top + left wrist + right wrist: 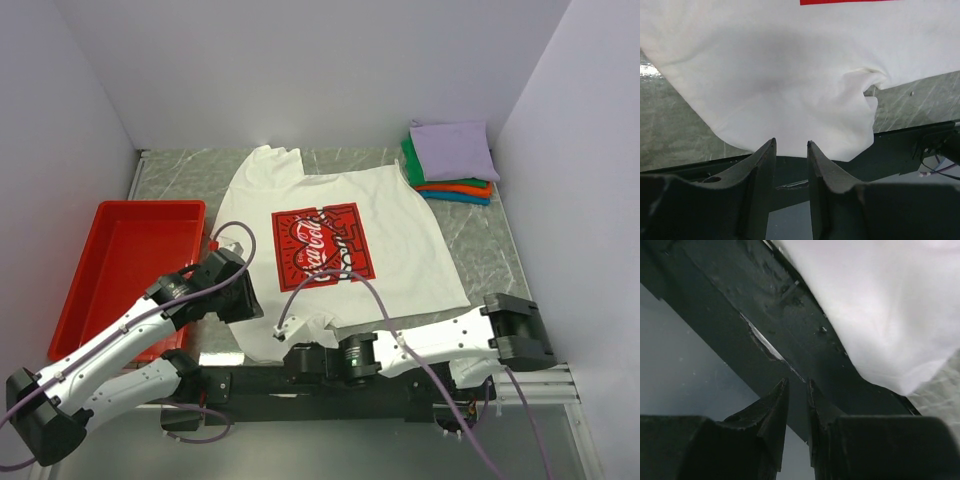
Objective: Fold and stack the t-shirts
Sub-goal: Flatten the tshirt out
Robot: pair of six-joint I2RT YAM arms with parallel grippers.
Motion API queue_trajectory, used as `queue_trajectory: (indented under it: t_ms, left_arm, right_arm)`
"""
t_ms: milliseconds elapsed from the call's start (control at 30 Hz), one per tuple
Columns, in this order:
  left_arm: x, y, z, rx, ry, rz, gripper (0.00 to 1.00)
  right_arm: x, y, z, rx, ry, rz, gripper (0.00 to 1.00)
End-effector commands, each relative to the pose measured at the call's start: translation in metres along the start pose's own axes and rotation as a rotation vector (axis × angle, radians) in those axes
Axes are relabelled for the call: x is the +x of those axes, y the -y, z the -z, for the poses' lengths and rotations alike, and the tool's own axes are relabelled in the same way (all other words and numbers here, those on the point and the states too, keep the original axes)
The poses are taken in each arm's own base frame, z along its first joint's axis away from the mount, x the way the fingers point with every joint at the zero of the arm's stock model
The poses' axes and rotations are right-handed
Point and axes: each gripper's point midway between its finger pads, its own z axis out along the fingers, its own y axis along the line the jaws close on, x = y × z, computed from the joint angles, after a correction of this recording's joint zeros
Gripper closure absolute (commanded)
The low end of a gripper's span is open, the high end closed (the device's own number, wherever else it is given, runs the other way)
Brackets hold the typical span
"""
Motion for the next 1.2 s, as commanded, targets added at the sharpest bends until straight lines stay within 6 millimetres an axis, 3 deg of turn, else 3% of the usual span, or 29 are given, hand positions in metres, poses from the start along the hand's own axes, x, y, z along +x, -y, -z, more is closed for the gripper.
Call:
queue_trajectory:
  t_ms: [0,100,267,400,633,900,1167]
  left_arm:
    - [-0.014,0.005,0.009,0.009,0.072,0.029,0.63]
    - [-0.016,0.008,0.010,0.016,0.076,0.032,0.63]
    - [-0.016,0.011,0.006,0.024,0.068,0.032,0.64]
    - [-0.015,0.010,0.004,0.026,0.065,0.033,0.64]
    - [-0.015,0.010,0.003,0.031,0.071,0.032,0.64]
    - [-0.013,0.009,0.001,0.029,0.066,0.027,0.64]
    - [-0.011,0.010,-0.003,0.041,0.058,0.024,0.64]
  right_arm:
    - [0.001,-0.021,-0.011,-0.087,-0.008,0.010,0.73]
    - [0.007,-0.019,-0.026,-0.053,-0.031,0.028,0.73]
    - [0.009,0.011,-0.051,0.099,-0.052,0.023,0.73]
    - [-0.004,0.050,-0.060,0.188,-0.034,-0.030,0.73]
    - [-0.038,0.081,-0.056,0.261,0.034,-0.027,0.72]
    - [-0.050,0.095,-0.056,0.283,0.047,0.000,0.72]
    - [-0.058,0.094,-0.044,0.263,0.088,0.040,0.59]
